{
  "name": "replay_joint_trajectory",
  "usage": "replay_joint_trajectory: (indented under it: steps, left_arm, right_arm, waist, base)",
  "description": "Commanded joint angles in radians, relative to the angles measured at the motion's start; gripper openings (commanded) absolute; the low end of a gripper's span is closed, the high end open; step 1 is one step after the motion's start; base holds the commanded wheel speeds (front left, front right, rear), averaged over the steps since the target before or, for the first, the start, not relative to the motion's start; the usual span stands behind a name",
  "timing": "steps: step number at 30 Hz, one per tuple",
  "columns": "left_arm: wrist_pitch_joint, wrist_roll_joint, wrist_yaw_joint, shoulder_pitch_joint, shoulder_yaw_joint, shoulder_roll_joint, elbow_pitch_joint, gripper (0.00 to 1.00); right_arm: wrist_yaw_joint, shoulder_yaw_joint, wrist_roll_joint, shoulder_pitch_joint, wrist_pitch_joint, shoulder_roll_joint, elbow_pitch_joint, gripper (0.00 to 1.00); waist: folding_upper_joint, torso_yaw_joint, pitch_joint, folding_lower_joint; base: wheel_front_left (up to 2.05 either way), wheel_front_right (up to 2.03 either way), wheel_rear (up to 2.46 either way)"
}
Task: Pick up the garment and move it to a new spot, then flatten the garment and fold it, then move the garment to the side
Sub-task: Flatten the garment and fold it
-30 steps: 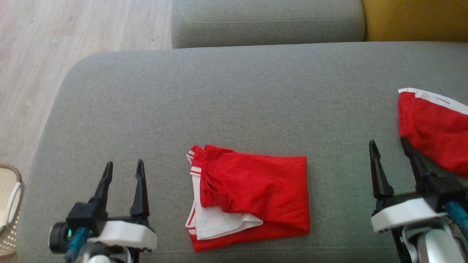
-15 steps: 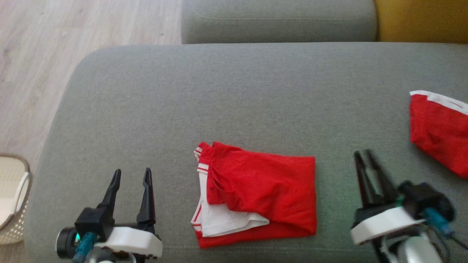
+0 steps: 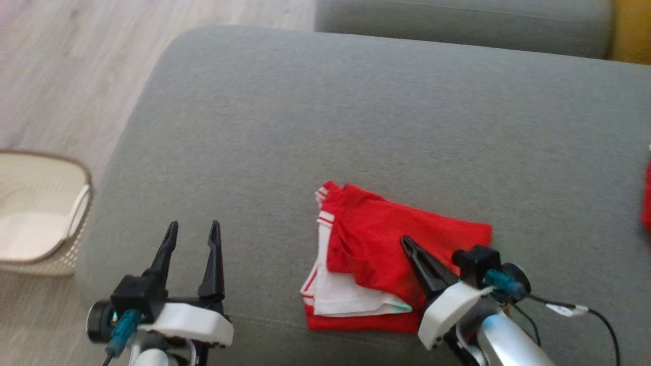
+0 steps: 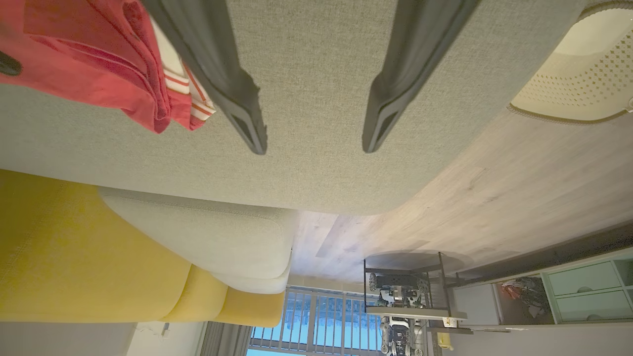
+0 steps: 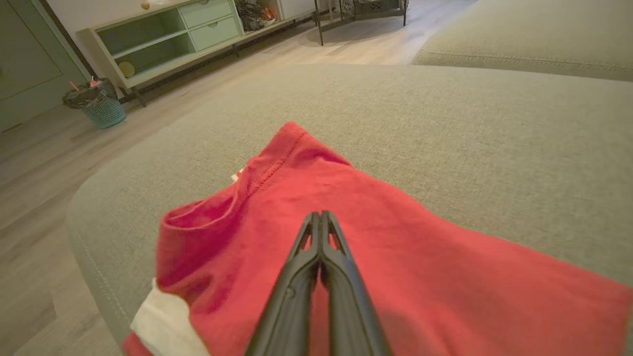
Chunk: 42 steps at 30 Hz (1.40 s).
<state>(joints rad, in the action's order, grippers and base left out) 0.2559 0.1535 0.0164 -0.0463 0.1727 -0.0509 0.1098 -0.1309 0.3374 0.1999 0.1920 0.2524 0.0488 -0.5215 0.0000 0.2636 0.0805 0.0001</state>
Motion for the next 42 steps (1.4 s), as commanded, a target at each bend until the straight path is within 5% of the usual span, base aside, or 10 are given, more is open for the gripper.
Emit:
replay_joint_trajectory:
  steps: [1, 10, 15, 21, 30, 42]
  left_arm:
    - [0.006, 0.006, -0.002, 0.054, -0.026, 0.001, -0.026, 1.00]
    - [0.006, 0.005, 0.000, 0.061, -0.040, 0.001, -0.027, 1.00]
    - [0.006, 0.003, 0.000, 0.056, -0.045, 0.001, -0.027, 1.00]
    - [0.006, 0.003, 0.002, 0.057, -0.048, 0.001, -0.028, 1.00]
    - [0.006, -0.001, 0.001, 0.054, -0.059, 0.001, -0.049, 1.00]
    - [0.006, 0.006, 0.011, 0.045, -0.063, 0.001, -0.074, 1.00]
  right_arm:
    - [0.000, 0.023, 0.012, 0.051, 0.009, 0.001, 0.003, 0.00]
    - [0.000, 0.186, 0.126, 0.130, 0.009, 0.001, -0.151, 0.00]
    - [0.000, 0.306, 0.178, 0.122, 0.009, 0.001, -0.153, 0.00]
    - [0.000, 0.331, 0.199, 0.144, 0.009, 0.001, -0.178, 0.00]
    - [0.000, 0.102, 0.165, 0.132, 0.009, 0.024, -0.016, 0.00]
    - [0.000, -0.298, -0.082, -0.047, 0.009, 0.034, 0.332, 0.00]
  waist:
    - [0.0000, 0.045, 0.023, -0.0001]
    - [0.0000, 0.132, 0.034, -0.0001]
    - [0.0000, 0.136, 0.026, -0.0001]
    - [0.0000, 0.106, 0.016, -0.0001]
    - [0.0000, 0.013, -0.011, -0.0001]
    - [0.0000, -0.141, -0.046, -0.0001]
  base:
    - [0.00, 0.00, 0.00]
    - [0.00, 0.00, 0.00]
    - [0.00, 0.00, 0.00]
    - [0.00, 0.00, 0.00]
    - [0.00, 0.00, 0.00]
    - [0.00, 0.00, 0.00]
